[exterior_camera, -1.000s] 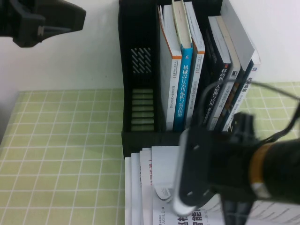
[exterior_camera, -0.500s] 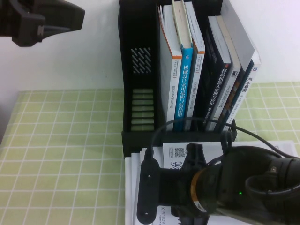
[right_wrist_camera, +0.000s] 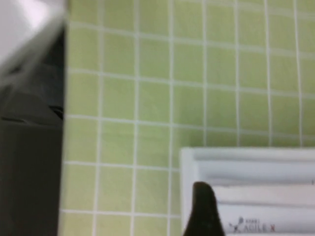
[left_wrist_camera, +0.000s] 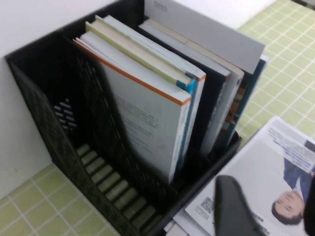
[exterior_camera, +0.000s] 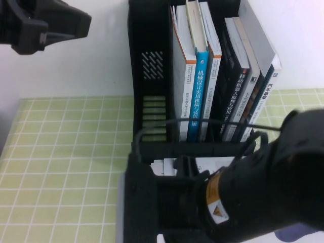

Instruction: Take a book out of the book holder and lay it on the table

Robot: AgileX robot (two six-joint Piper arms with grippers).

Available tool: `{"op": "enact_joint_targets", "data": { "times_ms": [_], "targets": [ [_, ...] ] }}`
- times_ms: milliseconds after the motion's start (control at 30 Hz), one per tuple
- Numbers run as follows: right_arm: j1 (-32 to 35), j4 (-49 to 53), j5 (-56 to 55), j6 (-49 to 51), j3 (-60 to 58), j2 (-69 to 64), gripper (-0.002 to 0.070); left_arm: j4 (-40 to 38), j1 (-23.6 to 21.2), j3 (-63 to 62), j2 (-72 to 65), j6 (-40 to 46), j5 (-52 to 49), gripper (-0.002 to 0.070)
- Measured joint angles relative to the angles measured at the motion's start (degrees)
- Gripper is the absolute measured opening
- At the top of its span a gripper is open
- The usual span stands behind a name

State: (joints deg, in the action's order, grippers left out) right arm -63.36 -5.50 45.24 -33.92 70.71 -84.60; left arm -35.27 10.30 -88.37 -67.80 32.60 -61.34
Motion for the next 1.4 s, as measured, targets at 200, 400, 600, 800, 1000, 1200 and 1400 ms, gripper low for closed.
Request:
{"op": "enact_joint_targets", "data": {
  "times_ms": [200, 400, 600, 800, 1000, 1200, 1400],
  "targets": [
    [-0.3, -4.6, 11.0, -6.4, 13.3, 5.9, 0.0191, 0.6, 0.0, 0.2, 2.8, 0.2, -4.1, 0.0058],
    [-0.3, 5.9, 18.2, 0.8, 24.3, 16.2, 0.0015, 0.7, 1.2, 5.2, 10.8, 0.3, -3.4, 0.0006],
    [-0.3, 16.3, 20.2, 12.7, 20.0, 26.3, 0.0001, 0.5, 2.2, 21.8, 24.2, -0.6, 2.6, 0.0002],
    [-0.3, 20.8, 20.1, 20.0, 4.4, 38.3, -0.0001, -0.7, 2.3, 44.7, 38.6, -5.6, 12.1, 0.0000],
    [-0.3, 27.4, 17.2, 30.6, -16.1, 51.4, -0.0001, -6.7, 2.3, 60.3, 48.0, -5.7, 26.4, -0.0001],
    [-0.3, 36.7, -1.1, 37.5, -35.6, 62.2, -0.0001, -7.8, 2.3, 67.1, 49.0, -3.2, 33.7, -0.0001],
    [-0.3, 52.8, -5.5, 59.1, -48.5, 65.2, -0.0001, -7.9, 2.3, 68.9, 49.0, -1.7, 34.2, -0.0001]
  ]
}}
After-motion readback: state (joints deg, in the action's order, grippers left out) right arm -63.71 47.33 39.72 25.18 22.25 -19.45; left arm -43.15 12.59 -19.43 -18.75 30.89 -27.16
